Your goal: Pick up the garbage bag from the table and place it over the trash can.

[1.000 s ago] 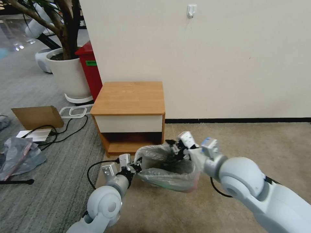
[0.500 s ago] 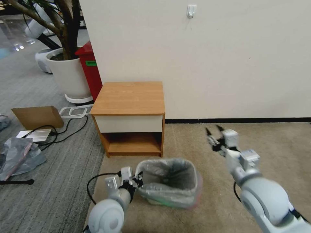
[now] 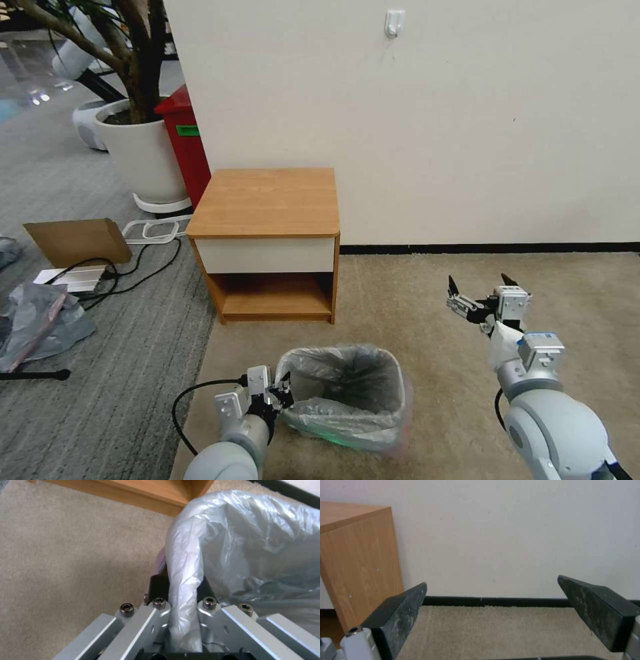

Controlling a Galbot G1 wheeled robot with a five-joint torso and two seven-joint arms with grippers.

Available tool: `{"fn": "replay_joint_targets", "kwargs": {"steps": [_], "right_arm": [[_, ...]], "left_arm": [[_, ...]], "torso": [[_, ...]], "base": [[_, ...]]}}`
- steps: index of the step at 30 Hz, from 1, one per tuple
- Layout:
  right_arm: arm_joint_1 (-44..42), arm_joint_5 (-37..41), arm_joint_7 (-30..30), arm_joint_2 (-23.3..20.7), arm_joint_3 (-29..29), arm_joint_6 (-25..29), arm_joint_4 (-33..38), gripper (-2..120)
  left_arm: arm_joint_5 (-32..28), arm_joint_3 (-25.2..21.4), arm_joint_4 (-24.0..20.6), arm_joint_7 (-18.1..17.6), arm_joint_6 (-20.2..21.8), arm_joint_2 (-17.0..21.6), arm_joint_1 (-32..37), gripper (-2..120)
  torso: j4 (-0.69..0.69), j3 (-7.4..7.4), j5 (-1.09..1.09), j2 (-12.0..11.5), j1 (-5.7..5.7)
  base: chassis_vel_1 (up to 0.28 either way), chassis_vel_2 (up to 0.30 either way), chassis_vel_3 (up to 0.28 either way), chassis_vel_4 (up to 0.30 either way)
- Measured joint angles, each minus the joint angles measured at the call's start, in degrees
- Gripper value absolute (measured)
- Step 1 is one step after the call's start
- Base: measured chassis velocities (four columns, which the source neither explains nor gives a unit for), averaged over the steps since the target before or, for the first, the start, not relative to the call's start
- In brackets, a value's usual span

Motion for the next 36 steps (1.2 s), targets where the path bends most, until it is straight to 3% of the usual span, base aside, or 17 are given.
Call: {"fn": "replay_joint_targets", "kwargs": {"steps": [4,9,18,23,27,33,36], "right_arm": [[-0.01,0.10,0.05,0.14,-0.56,-0.36,0.03,100],[0.49,0.31,0.11,0.25,-0.83,-0.53,-0.30,100],[0.55,1.66,0.22,0.31,-1.49,-0.33,-0.13,100],[0.58,3.73,0.27,0.44,-1.86,-0.39,0.32,100],[0.58,3.96,0.28,0.53,-2.01,-0.39,0.39,100],[-0.04,4.00,0.27,0.52,-2.18,0.06,0.76,100],[-0.49,4.26,0.26,0.71,-2.65,1.28,0.91,100]], "left_arm": [[0.11,0.02,0.62,-0.45,0.03,0.00,-0.04,4],[1.36,-0.02,1.30,-0.44,0.31,0.35,-0.18,13],[2.58,-0.50,0.80,-0.36,1.58,1.31,0.47,49],[2.89,-0.97,-0.21,-0.35,1.80,2.29,0.91,62],[2.93,-2.26,-0.89,0.28,1.77,2.75,1.42,81],[2.77,-3.94,-1.99,2.45,1.68,3.04,2.00,99],[2.77,-5.24,-3.15,3.46,1.57,3.35,2.82,100]], "torso": [[0.00,0.00,0.00,0.00,0.00],[0.00,0.00,0.01,0.00,0.00],[-0.01,0.00,0.00,-0.01,0.00],[-0.01,0.01,-0.01,-0.01,0.00],[-0.01,0.01,-0.01,-0.01,0.00],[-0.01,0.01,0.00,-0.01,0.00],[-0.01,0.00,0.00,-0.01,0.00]], "base": [[0.000,0.000,0.000,0.000],[0.000,0.000,0.000,0.000],[0.000,0.000,0.000,0.000],[0.000,0.000,0.000,0.000],[0.000,0.000,0.000,0.000],[0.000,0.000,0.000,0.000],[0.000,0.000,0.000,0.000]]}}
